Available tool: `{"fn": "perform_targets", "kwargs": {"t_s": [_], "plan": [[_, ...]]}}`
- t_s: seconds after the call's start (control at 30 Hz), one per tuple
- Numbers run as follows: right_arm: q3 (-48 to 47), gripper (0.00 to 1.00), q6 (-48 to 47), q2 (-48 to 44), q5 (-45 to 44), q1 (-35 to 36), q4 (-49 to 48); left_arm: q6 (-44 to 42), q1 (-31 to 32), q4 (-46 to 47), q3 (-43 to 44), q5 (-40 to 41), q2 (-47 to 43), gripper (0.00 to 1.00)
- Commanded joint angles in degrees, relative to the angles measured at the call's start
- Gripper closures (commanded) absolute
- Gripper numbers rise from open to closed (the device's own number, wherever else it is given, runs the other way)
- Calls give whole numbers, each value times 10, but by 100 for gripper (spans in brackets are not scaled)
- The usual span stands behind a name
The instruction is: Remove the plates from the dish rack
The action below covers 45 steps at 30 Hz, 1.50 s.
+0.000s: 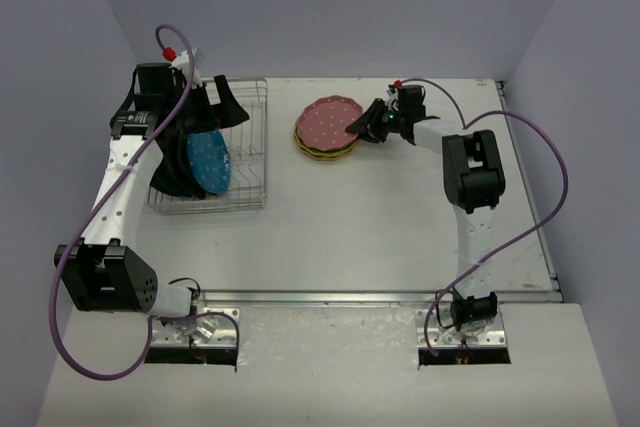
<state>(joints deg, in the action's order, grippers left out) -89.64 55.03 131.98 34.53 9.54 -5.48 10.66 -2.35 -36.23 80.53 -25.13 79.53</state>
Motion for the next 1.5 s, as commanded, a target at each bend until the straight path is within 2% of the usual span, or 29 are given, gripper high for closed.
{"fn": "perform_targets", "kwargs": {"t_s": [0.0,0.1,0.27,0.37,0.47,0.5,0.63,0.7,0.83,1.0,1.07,1.13,1.3,1.47], "plan": [[-41,62,-21,-44,2,13,5,-6,0,13,0,2,-17,0],[-45,59,-31,-60,-8,23,36,-6,0,12,0,3,-19,0],[-55,32,-46,-83,-24,36,100,-8,0,8,-1,5,-25,0],[-65,15,-72,-94,-63,48,155,-9,0,8,-3,23,-30,0],[-87,12,-105,-109,-152,60,227,-9,1,8,1,61,-37,0],[-88,12,-119,-110,-154,60,229,-10,1,7,1,74,-37,0],[-149,6,-177,-102,-290,81,315,-18,0,4,4,126,-40,0],[-163,2,-184,-98,-319,86,339,-19,0,6,3,144,-44,0],[-184,1,-193,-89,-373,89,374,-28,1,12,4,209,-53,1],[-162,1,-209,-106,-394,90,368,-72,3,5,10,321,-55,12],[-121,1,-217,-125,-389,90,335,-95,9,-9,9,359,-46,22],[-96,1,-225,-139,-376,90,316,-132,16,-24,5,398,-37,27],[-42,1,-235,-171,-348,90,289,-168,19,-41,-15,414,-16,37],[23,1,-247,-219,-325,90,257,-183,76,-40,-25,459,-13,41]]}}
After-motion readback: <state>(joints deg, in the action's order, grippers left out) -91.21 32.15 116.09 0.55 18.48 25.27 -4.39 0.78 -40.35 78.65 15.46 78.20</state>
